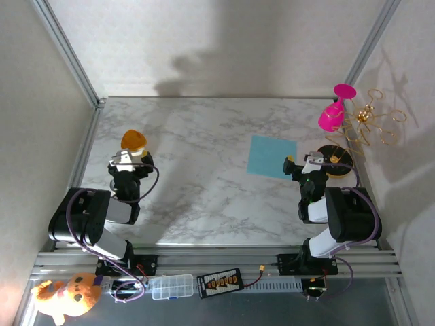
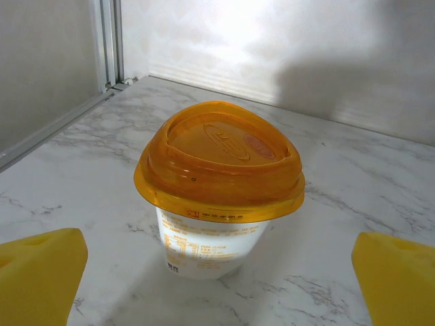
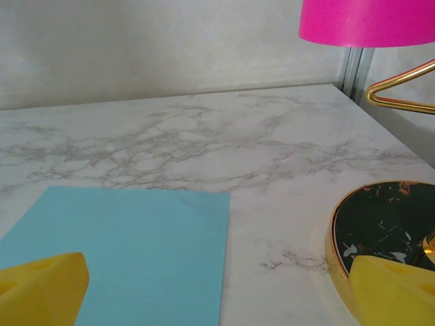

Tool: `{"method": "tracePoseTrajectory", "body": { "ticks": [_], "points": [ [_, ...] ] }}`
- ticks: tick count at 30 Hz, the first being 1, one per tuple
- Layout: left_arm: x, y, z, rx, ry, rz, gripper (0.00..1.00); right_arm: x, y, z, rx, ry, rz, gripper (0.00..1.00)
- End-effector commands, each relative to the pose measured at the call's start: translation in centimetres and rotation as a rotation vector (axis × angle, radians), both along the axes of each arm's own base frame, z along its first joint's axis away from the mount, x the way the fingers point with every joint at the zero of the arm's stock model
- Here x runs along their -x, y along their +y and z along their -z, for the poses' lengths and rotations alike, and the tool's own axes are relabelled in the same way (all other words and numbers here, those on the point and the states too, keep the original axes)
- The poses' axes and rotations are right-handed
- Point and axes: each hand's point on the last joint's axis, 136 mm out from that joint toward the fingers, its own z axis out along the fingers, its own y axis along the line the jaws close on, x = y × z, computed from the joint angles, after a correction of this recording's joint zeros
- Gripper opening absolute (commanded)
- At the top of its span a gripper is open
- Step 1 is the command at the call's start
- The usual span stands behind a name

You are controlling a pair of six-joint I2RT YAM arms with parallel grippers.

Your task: Fold a paper plane with a square sheet of paper (pick it up from the middle)

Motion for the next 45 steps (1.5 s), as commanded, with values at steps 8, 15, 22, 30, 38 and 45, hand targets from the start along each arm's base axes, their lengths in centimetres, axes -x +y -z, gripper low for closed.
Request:
{"method": "tracePoseTrajectory", "body": {
  "ticks": [8,15,22,30,38,45],
  "points": [
    [-0.4,-0.1,-0.4,-0.011,-0.009,-0.009,0.99,-0.6,-0.1,-1.4,0.003,-0.052,-0.003,0.99],
    [-0.4,-0.1,-0.4,-0.011,-0.01,-0.009,0.99,-0.6,-0.1,-1.4,0.004,-0.052,-0.003,0.99],
    [-0.4,-0.1,-0.3,-0.011,-0.008,-0.009,0.99,-0.6,-0.1,-1.4,0.003,-0.05,-0.004,0.99],
    [-0.4,-0.1,-0.4,-0.011,-0.009,-0.009,0.99,-0.6,-0.1,-1.4,0.003,-0.05,-0.003,0.99],
    [-0.3,-0.1,-0.4,-0.012,-0.013,-0.01,0.99,-0.6,0.0,-1.5,0.003,-0.055,-0.01,0.99],
    [0.4,0.7,-3.1,-0.006,-0.045,-0.07,0.99,-1.3,-0.3,-4.5,0.008,-0.055,0.027,0.99]
  ]
}}
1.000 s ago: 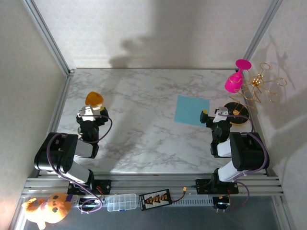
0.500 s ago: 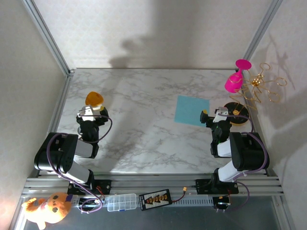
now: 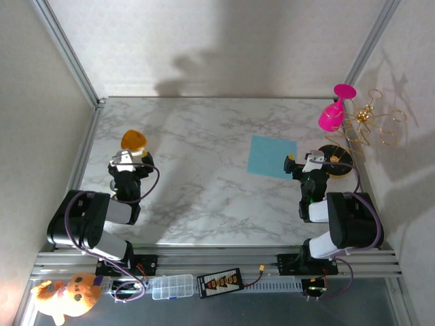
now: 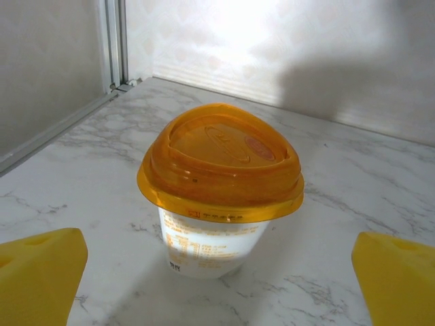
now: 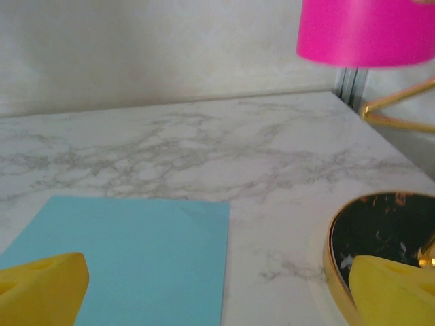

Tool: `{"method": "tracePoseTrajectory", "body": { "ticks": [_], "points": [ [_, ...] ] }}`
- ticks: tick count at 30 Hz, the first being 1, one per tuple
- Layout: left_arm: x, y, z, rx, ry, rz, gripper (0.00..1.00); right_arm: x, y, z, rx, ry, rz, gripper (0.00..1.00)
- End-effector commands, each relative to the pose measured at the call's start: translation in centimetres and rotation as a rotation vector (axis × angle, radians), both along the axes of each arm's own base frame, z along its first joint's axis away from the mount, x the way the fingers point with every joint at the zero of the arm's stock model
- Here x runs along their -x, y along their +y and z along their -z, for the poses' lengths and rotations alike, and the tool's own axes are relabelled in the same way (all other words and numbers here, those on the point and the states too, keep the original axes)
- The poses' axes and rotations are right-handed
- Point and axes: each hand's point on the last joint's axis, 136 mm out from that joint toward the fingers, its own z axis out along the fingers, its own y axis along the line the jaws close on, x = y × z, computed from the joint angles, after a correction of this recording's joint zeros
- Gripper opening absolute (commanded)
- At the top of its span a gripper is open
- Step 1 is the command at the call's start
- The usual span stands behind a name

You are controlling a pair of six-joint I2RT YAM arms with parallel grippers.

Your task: Fold a paper plane with a square sheet of paper (pick it up from the middle)

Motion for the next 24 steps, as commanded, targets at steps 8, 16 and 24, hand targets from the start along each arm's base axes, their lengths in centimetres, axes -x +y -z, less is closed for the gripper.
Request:
{"method": "tracePoseTrajectory", "body": {
  "ticks": [8,16,24],
  "points": [
    [-1.2,0.5,-4.7,0.196,0.073,-0.104,0.99,-2.3,1.8,-3.9,-0.225,0.146,0.062,0.99],
    [-2.9,-6.8,-5.2,0.435,0.17,0.187,0.99,-2.0,7.9,-0.6,-0.46,0.387,-0.087,0.99],
    [-4.2,-12.4,-5.1,0.482,0.218,0.337,0.99,-4.5,9.0,3.7,-0.489,0.57,-0.037,0.91]
  ]
}}
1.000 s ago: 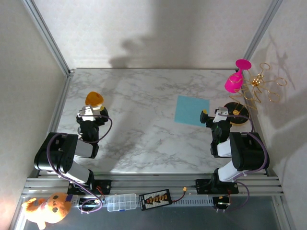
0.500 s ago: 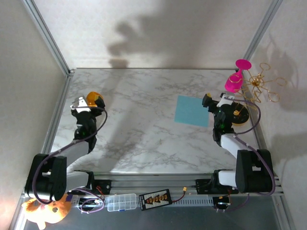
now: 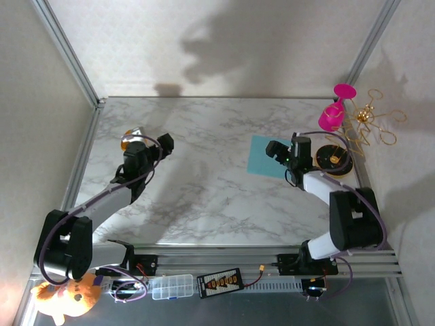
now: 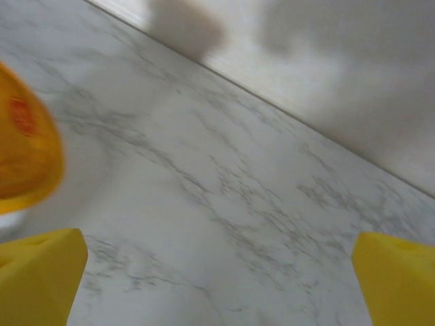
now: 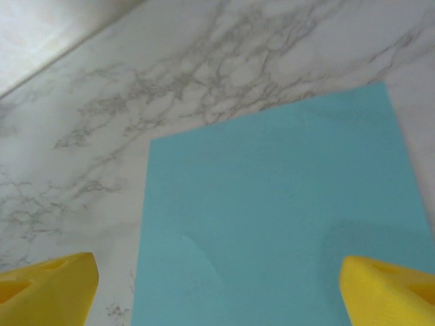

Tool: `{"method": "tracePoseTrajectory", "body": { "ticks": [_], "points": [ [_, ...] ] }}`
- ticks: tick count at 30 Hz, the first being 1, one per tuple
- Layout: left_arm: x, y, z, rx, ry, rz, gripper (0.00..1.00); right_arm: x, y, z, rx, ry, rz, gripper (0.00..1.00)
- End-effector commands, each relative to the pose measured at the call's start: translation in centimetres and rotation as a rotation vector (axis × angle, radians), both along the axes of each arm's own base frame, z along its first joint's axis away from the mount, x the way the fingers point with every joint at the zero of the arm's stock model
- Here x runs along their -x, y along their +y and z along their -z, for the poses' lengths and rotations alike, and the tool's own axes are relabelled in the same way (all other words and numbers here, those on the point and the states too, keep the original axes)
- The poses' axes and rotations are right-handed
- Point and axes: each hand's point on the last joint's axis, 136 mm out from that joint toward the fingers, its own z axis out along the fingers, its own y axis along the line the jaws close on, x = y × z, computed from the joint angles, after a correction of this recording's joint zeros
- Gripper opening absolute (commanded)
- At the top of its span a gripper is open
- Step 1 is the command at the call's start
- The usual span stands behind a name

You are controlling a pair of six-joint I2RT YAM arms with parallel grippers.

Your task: Fold a paper plane with a square sheet of paper (pick it up from the middle)

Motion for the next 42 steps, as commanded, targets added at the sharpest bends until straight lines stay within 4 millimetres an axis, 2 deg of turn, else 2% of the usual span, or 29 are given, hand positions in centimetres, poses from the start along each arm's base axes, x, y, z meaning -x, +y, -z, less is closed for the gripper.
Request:
{"method": "tracePoseTrajectory", "body": {
  "ticks": [1,7,14,20,25,29,31,34,36,38,40,42],
  "points": [
    [-0.6,-2.6,-0.4,0.058,0.019,0.079,0.99,-0.8,0.6,1.4,-0.025,0.092,0.014,0.91],
    [-1.3,-4.4,0.9,0.062,0.061,0.121,0.99,-2.2,1.1,4.7,-0.017,0.213,0.033,0.89],
    [-1.8,-5.3,1.9,0.059,0.098,0.141,0.99,-1.5,3.1,7.4,-0.021,0.323,0.023,0.89],
    [-2.2,-5.4,2.9,0.051,0.134,0.131,0.99,1.5,7.6,9.3,-0.045,0.433,-0.009,0.89],
    [-2.3,-5.5,3.4,0.037,0.162,0.125,0.99,5.2,14.9,9.8,-0.126,0.493,-0.077,0.89],
    [-2.1,-5.3,3.6,0.029,0.183,0.109,0.99,8.1,20.1,9.5,-0.239,0.543,-0.058,0.89],
    [-2.1,-5.1,3.6,0.03,0.192,0.097,0.99,9.1,22.9,8.4,-0.327,0.545,-0.076,0.89],
    [-2.0,-5.2,3.7,0.027,0.213,0.096,0.99,8.6,25.5,5.5,-0.387,0.499,-0.113,0.89],
    [-1.8,-5.0,3.8,0.017,0.238,0.08,0.99,7.9,25.5,3.4,-0.414,0.452,-0.11,0.89],
    [-1.5,-4.5,4.1,0.008,0.27,0.056,0.99,7.2,24.8,1.2,-0.43,0.386,-0.101,0.89],
    [-0.8,-4.4,4.7,0.013,0.325,0.04,0.99,6.8,22.9,-0.4,-0.415,0.324,-0.08,0.9],
    [-0.2,-4.9,5.4,-0.001,0.392,0.05,0.99,6.3,20.8,-1.1,-0.367,0.269,-0.071,0.91]
  ]
}}
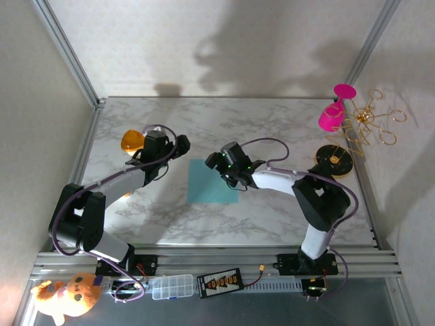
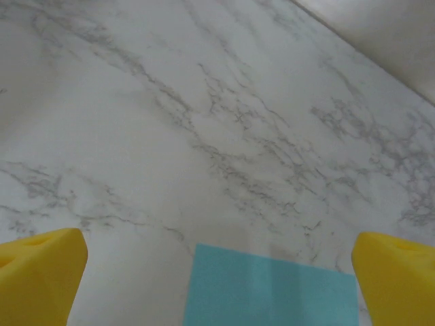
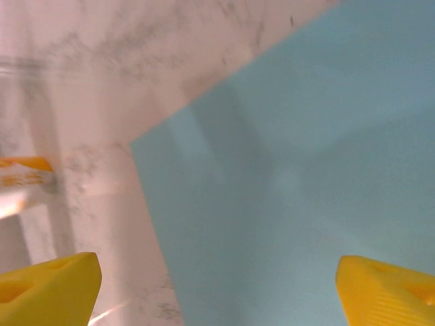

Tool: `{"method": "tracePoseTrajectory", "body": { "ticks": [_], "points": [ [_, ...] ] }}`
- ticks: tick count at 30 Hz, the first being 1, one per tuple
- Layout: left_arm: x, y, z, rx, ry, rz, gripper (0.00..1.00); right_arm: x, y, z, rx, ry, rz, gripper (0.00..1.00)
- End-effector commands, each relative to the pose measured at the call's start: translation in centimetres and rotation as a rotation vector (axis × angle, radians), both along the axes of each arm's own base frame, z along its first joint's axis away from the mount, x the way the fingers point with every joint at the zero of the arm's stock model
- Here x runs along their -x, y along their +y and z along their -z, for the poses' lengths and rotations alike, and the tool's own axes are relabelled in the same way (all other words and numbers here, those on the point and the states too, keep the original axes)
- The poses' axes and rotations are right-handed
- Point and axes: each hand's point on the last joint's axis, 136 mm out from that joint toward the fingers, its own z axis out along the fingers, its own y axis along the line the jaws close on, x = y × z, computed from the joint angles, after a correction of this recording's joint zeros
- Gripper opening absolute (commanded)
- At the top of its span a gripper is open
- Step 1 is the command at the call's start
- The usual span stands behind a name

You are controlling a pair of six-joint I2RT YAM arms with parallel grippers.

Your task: Fold a paper plane with a square sheet of paper (pick it up from the middle)

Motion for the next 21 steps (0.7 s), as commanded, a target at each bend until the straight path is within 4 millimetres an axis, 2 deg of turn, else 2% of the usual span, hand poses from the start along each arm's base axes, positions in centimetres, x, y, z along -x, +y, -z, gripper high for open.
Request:
{"method": "tracePoseTrajectory", "body": {
  "ticks": [1,2,4,7,9,10,12,13,17,21],
  "points": [
    [1.5,-0.4,1.1,-0.045,0.131,-0.015,0.99,-1.2,-3.6,-2.9,0.059,-0.125,0.055,0.92],
    [2.0,-1.0,1.5,-0.079,0.164,-0.001,0.99,-1.9,-5.6,-2.7,0.111,-0.139,0.08,0.94],
    [2.8,-2.3,2.3,-0.161,0.221,0.026,0.99,-2.3,-8.3,-2.4,0.208,-0.166,0.09,0.98],
    [3.9,-4.7,3.4,-0.221,0.277,0.077,0.99,-2.6,-11.3,-2.5,0.298,-0.209,0.098,0.99],
    [4.7,-7.0,4.5,-0.229,0.313,0.131,0.99,-2.7,-13.0,-2.7,0.339,-0.227,0.113,0.99],
    [5.1,-8.1,5.1,-0.234,0.333,0.161,0.95,-2.7,-13.8,-2.7,0.351,-0.235,0.118,0.99],
    [5.6,-9.7,6.1,-0.264,0.368,0.189,0.86,-2.7,-15.2,-2.8,0.37,-0.24,0.146,0.99],
    [5.9,-10.4,6.6,-0.288,0.381,0.197,0.84,-2.7,-15.9,-2.7,0.377,-0.24,0.161,0.99],
    [6.4,-12.0,8.3,-0.379,0.428,0.222,0.84,-2.6,-17.8,-2.5,0.389,-0.229,0.197,0.99],
    [6.6,-13.5,9.6,-0.401,0.464,0.254,0.86,-2.4,-18.3,-2.5,0.391,-0.229,0.205,0.99]
  ]
}}
